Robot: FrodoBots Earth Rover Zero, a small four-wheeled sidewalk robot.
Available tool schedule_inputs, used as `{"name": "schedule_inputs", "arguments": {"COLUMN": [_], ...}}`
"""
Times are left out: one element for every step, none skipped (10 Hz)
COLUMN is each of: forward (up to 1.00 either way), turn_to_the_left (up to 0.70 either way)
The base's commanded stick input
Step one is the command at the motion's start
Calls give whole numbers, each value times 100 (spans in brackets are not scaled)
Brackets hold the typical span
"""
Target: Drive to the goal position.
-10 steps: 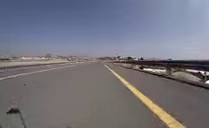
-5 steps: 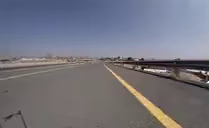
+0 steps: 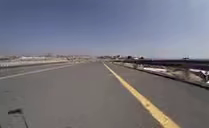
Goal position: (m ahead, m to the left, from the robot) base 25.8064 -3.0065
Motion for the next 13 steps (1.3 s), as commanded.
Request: {"name": "schedule_inputs", "arguments": {"forward": [100, 100, 100, 100, 100, 100, 100, 100, 100, 100, 100, 100, 100], "turn_to_the_left": [0, 0, 0, 0, 0, 0, 0, 0, 0, 0, 0, 0, 0]}}
